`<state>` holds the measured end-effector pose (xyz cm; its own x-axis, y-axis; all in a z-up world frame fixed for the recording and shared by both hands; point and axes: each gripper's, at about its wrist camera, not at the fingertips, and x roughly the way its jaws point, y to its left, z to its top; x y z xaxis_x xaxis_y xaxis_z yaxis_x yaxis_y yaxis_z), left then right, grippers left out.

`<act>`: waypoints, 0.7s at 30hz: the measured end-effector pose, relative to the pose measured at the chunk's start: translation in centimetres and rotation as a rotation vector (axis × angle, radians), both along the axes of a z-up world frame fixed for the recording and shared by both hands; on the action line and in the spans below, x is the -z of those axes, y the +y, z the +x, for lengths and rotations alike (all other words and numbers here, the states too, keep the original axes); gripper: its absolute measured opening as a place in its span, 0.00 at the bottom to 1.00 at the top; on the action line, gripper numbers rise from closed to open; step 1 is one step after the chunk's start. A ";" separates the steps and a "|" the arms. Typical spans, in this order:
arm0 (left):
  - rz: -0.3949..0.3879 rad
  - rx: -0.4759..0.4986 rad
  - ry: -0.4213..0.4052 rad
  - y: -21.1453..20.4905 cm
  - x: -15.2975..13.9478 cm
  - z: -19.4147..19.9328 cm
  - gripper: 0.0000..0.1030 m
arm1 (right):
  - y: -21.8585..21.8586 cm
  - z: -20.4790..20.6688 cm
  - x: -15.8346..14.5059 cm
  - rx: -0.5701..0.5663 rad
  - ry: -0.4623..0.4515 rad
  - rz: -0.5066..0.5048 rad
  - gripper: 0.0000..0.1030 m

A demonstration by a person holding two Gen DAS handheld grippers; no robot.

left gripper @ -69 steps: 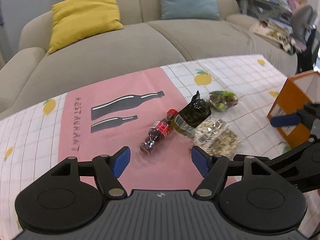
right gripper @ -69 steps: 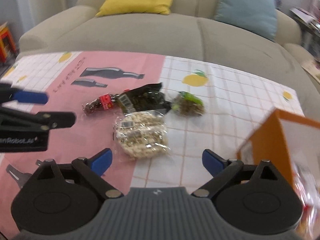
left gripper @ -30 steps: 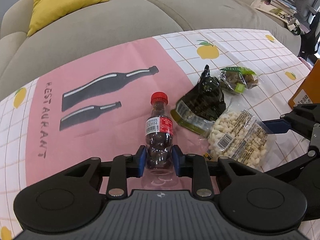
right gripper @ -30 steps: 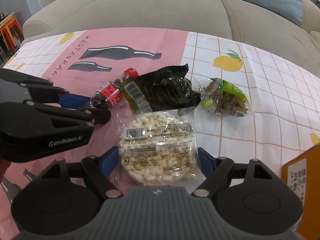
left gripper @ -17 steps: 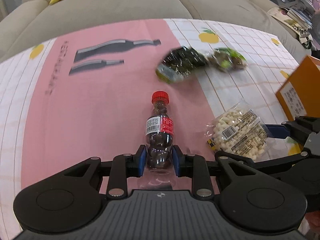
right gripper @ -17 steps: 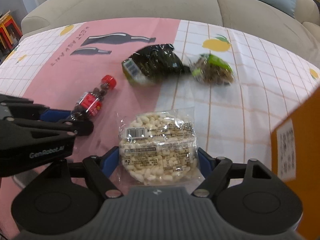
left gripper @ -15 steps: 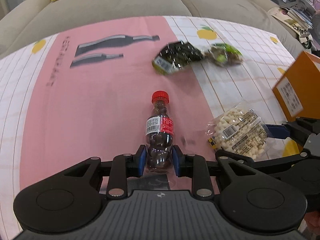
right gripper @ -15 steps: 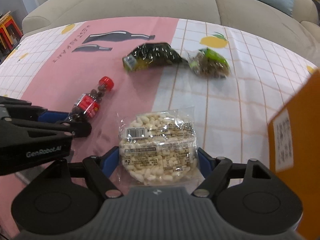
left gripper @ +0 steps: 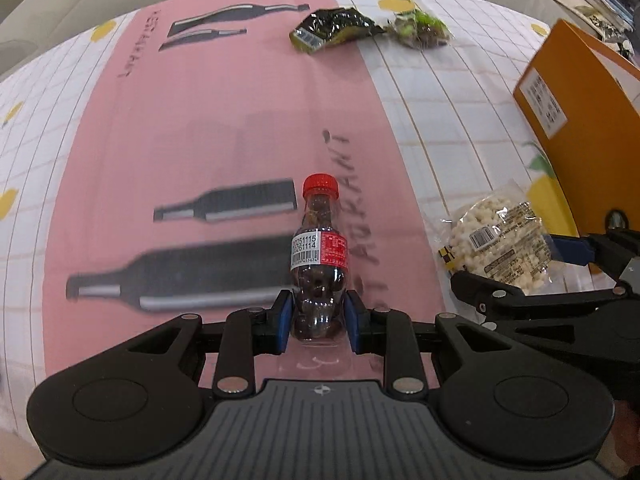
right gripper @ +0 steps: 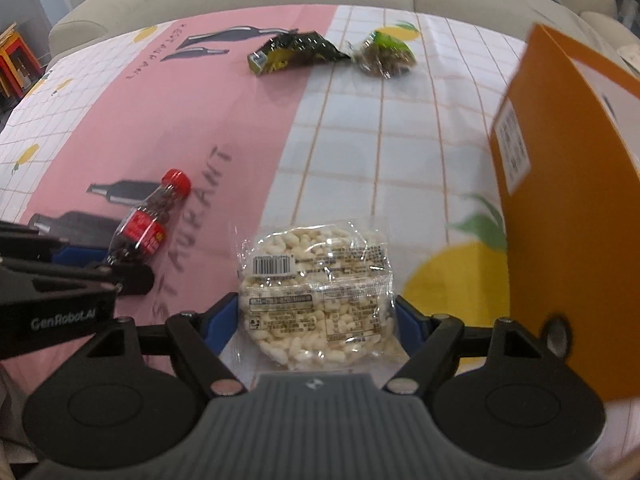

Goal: Organize snacks
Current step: 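Carry the cola bottle and rice-cracker pack with both tools over the orange box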

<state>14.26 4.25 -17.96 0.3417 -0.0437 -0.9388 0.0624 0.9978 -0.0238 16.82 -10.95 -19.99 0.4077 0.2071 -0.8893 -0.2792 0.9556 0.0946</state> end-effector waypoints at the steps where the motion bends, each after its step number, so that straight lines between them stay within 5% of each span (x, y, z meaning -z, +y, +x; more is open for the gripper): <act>1: 0.004 0.004 -0.004 -0.2 0.0 -0.3 0.29 | -0.1 -0.4 0.0 0.000 -0.001 0.000 0.75; 4: 0.013 0.020 -0.032 -0.7 0.0 -0.9 0.31 | -0.1 -1.3 0.1 -0.008 -0.013 -0.012 0.75; 8: -0.016 0.015 -0.092 -0.9 -0.3 -0.9 0.59 | 0.0 -2.1 0.2 -0.015 -0.030 -0.020 0.76; 9: -0.015 0.013 -0.106 -0.9 -0.3 -0.8 0.60 | 0.0 -2.2 0.2 -0.017 -0.033 -0.019 0.77; 13: 0.002 0.004 -0.099 -1.2 0.5 -0.5 0.50 | -0.1 -2.4 0.3 -0.025 -0.043 -0.027 0.79; 15: -0.012 -0.002 -0.119 -1.0 0.5 -0.8 0.36 | -0.1 -2.6 0.3 -0.029 -0.051 -0.032 0.79; 21: -0.026 -0.008 -0.132 -0.8 0.2 -1.0 0.32 | 0.0 -2.7 0.3 -0.033 -0.060 -0.042 0.77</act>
